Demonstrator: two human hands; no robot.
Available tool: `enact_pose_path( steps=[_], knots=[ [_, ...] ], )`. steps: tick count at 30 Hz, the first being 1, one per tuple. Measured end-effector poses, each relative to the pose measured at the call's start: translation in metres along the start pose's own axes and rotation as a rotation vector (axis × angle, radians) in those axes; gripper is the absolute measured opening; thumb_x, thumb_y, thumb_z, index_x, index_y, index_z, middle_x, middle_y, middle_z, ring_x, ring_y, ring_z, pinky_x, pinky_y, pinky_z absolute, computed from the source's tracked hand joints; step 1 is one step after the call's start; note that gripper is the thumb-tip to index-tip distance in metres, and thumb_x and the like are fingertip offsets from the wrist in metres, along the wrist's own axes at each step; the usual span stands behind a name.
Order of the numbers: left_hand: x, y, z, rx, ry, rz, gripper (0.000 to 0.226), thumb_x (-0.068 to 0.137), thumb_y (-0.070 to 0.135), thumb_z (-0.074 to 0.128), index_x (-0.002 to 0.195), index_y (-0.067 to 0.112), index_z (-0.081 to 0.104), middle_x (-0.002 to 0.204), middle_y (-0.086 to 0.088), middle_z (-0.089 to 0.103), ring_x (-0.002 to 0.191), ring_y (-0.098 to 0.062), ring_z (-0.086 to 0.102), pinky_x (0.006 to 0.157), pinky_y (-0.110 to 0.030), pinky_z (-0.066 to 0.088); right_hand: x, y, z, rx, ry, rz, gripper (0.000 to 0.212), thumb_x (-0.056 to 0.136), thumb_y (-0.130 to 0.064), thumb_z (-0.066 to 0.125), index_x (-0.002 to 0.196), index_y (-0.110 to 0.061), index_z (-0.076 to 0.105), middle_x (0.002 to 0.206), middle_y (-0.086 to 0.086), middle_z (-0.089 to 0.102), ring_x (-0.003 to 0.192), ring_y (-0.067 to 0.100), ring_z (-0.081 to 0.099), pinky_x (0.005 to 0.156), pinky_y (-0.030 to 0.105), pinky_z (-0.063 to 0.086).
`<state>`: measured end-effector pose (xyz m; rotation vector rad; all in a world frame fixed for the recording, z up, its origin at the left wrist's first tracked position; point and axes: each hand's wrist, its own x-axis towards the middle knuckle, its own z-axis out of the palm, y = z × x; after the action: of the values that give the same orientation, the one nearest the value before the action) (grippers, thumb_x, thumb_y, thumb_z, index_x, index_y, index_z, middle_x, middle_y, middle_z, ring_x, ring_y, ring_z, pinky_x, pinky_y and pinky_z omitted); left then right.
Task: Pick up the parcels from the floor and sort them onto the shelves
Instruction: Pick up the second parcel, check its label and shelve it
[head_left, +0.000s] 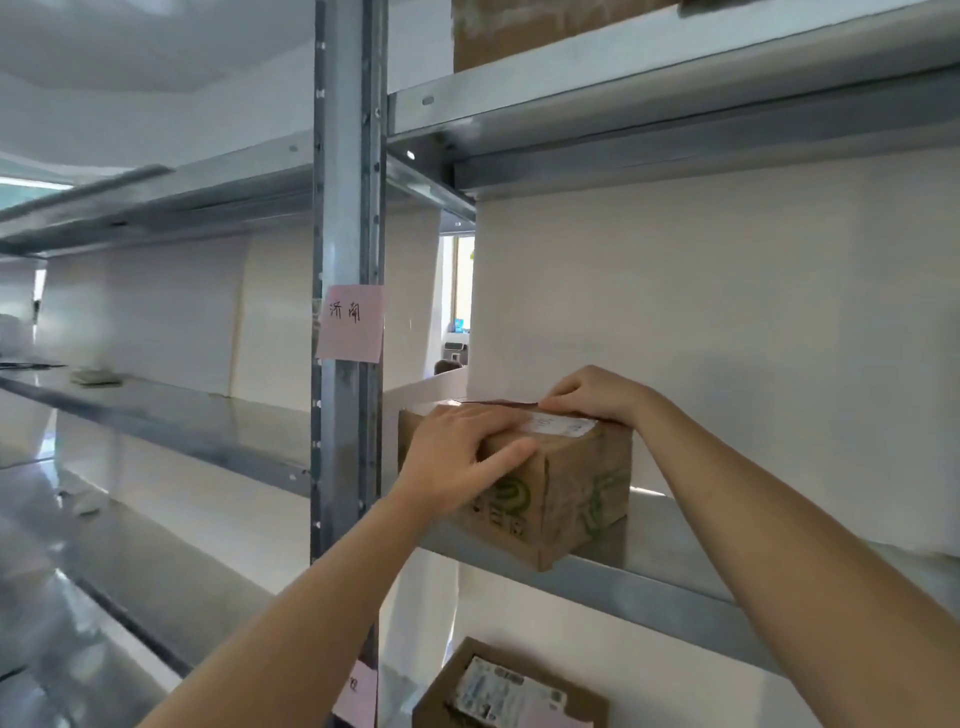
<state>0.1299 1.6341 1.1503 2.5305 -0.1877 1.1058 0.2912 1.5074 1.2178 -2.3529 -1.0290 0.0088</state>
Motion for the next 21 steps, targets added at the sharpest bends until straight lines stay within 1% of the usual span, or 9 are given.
enact_pose_path(
  steps=[3, 5, 6, 8, 10, 14, 17, 19, 21],
  knots=[
    [0.003, -0.006, 0.003, 0.028, -0.058, 0.063, 0.085, 0.067, 0.086, 0.025, 0.120, 0.031, 0.062, 0.122, 0.009, 0.066, 0.111, -0.007, 0.057, 0.104, -0.028, 0.035, -0.004, 0.003, -0.003, -0.046, 0.079, -0.035, 0.027, 0.085, -0.032, 0.065, 0.105, -0.016, 0.074, 0.114, 0.005, 0.071, 0.098, 0.016, 0.061, 0.084, 0.028, 0.046],
    [0.009, -0.001, 0.007, 0.104, -0.064, 0.037, 0.081, 0.066, 0.083, 0.030, 0.121, 0.032, 0.061, 0.126, 0.010, 0.064, 0.116, -0.010, 0.056, 0.107, -0.035, 0.034, -0.007, 0.003, -0.003, -0.064, 0.102, -0.051, 0.028, 0.085, -0.030, 0.063, 0.107, -0.016, 0.073, 0.115, 0.004, 0.070, 0.096, 0.014, 0.059, 0.081, 0.026, 0.044],
    [0.012, 0.004, 0.011, 0.142, -0.061, 0.014, 0.078, 0.068, 0.081, 0.032, 0.123, 0.033, 0.060, 0.128, 0.010, 0.063, 0.118, -0.011, 0.055, 0.108, -0.035, 0.033, -0.009, 0.003, -0.003, -0.069, 0.098, -0.049, 0.029, 0.086, -0.032, 0.062, 0.108, -0.016, 0.072, 0.116, 0.004, 0.069, 0.098, 0.015, 0.059, 0.082, 0.026, 0.045],
    [0.021, 0.014, 0.023, 0.202, -0.047, -0.025, 0.070, 0.072, 0.078, 0.039, 0.124, 0.035, 0.058, 0.129, 0.011, 0.062, 0.122, -0.011, 0.052, 0.106, -0.033, 0.030, -0.015, 0.004, -0.003, -0.059, 0.072, -0.038, 0.031, 0.085, -0.036, 0.062, 0.110, -0.019, 0.071, 0.118, 0.003, 0.068, 0.106, 0.017, 0.060, 0.090, 0.030, 0.047],
    [0.029, 0.021, 0.035, 0.233, -0.028, -0.058, 0.065, 0.076, 0.075, 0.043, 0.124, 0.034, 0.058, 0.128, 0.010, 0.063, 0.122, -0.012, 0.051, 0.103, -0.033, 0.029, -0.022, 0.009, -0.004, -0.026, 0.076, -0.023, 0.032, 0.085, -0.037, 0.062, 0.110, -0.020, 0.071, 0.120, 0.003, 0.067, 0.112, 0.019, 0.059, 0.099, 0.034, 0.046],
    [0.042, 0.027, 0.044, 0.299, -0.027, -0.104, 0.066, 0.077, 0.075, 0.039, 0.119, 0.029, 0.060, 0.122, 0.004, 0.065, 0.118, -0.017, 0.052, 0.104, -0.038, 0.028, -0.035, 0.022, -0.007, 0.185, 0.137, -0.002, 0.029, 0.087, -0.024, 0.060, 0.112, -0.012, 0.071, 0.125, 0.006, 0.064, 0.118, 0.019, 0.056, 0.106, 0.036, 0.041],
    [0.039, 0.024, 0.044, 0.284, -0.021, -0.095, 0.070, 0.074, 0.079, 0.037, 0.117, 0.028, 0.060, 0.122, 0.004, 0.064, 0.118, -0.017, 0.052, 0.104, -0.037, 0.028, -0.039, 0.033, -0.002, 0.287, 0.171, -0.008, 0.029, 0.087, -0.026, 0.060, 0.110, -0.013, 0.071, 0.124, 0.006, 0.065, 0.117, 0.020, 0.056, 0.107, 0.037, 0.041],
    [0.031, 0.019, 0.043, 0.257, -0.025, -0.061, 0.080, 0.069, 0.081, 0.028, 0.120, 0.029, 0.059, 0.127, 0.006, 0.062, 0.122, -0.015, 0.049, 0.104, -0.036, 0.027, -0.041, 0.035, 0.005, 0.314, 0.176, -0.020, 0.025, 0.087, -0.028, 0.060, 0.107, -0.017, 0.071, 0.120, 0.004, 0.067, 0.116, 0.020, 0.057, 0.106, 0.037, 0.042],
    [0.026, 0.016, 0.041, 0.212, -0.006, -0.040, 0.080, 0.072, 0.078, 0.021, 0.126, 0.028, 0.055, 0.132, 0.005, 0.059, 0.126, -0.015, 0.046, 0.107, -0.035, 0.024, -0.042, 0.037, 0.009, 0.324, 0.197, -0.028, 0.022, 0.089, -0.029, 0.058, 0.106, -0.022, 0.071, 0.116, 0.002, 0.066, 0.115, 0.019, 0.058, 0.104, 0.035, 0.043]
  ],
)
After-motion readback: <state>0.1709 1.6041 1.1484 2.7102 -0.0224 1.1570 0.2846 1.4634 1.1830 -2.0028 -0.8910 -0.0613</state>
